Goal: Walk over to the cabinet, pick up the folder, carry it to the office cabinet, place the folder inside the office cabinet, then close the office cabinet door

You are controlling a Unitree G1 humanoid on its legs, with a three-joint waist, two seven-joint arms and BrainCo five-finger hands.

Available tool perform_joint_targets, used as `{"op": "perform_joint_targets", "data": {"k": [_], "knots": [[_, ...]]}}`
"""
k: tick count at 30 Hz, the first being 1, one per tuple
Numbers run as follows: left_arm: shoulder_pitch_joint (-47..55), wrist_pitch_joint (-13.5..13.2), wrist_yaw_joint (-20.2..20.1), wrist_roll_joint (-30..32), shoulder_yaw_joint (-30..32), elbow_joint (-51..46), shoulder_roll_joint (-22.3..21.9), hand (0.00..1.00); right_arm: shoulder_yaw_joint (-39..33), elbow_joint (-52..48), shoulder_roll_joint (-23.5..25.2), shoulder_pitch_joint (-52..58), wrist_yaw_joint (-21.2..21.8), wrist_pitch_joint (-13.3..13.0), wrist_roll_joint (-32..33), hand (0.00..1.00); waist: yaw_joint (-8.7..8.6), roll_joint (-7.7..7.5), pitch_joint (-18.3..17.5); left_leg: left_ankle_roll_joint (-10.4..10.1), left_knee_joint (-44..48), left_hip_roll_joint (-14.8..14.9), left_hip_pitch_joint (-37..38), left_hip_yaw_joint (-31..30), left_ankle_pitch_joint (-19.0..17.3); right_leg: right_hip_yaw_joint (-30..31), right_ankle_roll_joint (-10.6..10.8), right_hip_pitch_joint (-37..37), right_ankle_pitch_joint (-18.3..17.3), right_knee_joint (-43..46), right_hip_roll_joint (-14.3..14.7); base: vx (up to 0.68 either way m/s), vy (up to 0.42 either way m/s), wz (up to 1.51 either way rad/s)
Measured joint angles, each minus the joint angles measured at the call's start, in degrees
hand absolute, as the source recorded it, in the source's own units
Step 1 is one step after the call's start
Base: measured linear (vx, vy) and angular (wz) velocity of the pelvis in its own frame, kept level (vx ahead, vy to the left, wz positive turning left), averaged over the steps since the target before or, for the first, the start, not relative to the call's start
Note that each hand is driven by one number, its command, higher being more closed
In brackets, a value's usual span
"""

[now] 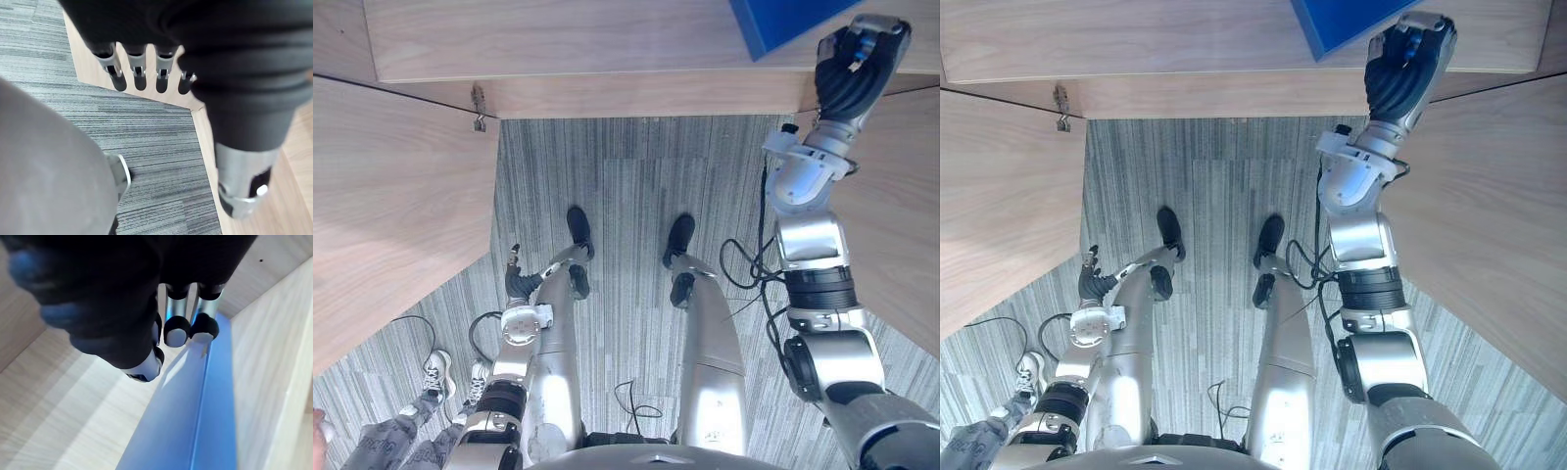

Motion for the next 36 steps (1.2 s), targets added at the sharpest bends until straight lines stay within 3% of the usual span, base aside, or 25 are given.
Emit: {"op": "perform_joint_targets", "data": {"k": [18,23,31,36], "knots": [[0.0,0.0,0.6,-1.2,2.2,0.1,0.0,0.00,3.6,13.5,-0.6,-8.4,6.7,0.3,3.8,1.00,0.60,0.01,0.0,0.0,0.6,0.0,-1.2,-0.5,0.0,-0.3,0.0,-0.8,0.0,0.1,0.0,0.00,0.000,0.00],[-0.1,-0.3,0.5,-1.6,2.6,0.1,0.3,0.00,6.0,16.8,-2.8,-12.1,8.1,0.3,3.8,1.00,0.70,0.01,0.0,0.0,0.9,0.0,-2.3,-1.0,0.0,-0.8,0.0,-1.4,0.0,0.5,-0.1,0.01,-0.004,0.01],[0.0,-0.7,0.4,-3.1,2.5,-0.5,0.6,0.00,8.0,22.2,-3.3,-19.5,9.4,0.3,8.5,1.00,0.87,0.01,0.0,0.0,1.4,-0.3,-3.8,-1.3,0.0,-0.8,-0.2,-3.0,-0.5,2.0,-0.6,0.00,-0.008,0.02],[-0.3,-1.4,0.4,-4.2,2.9,-2.2,0.8,0.00,9.5,25.0,-6.8,-23.8,9.4,0.1,12.3,1.00,0.93,0.03,0.0,0.0,3.7,-0.3,-7.0,-3.0,0.0,-2.0,-0.3,-5.1,-1.3,4.5,-0.9,0.00,-0.019,0.08]]}}
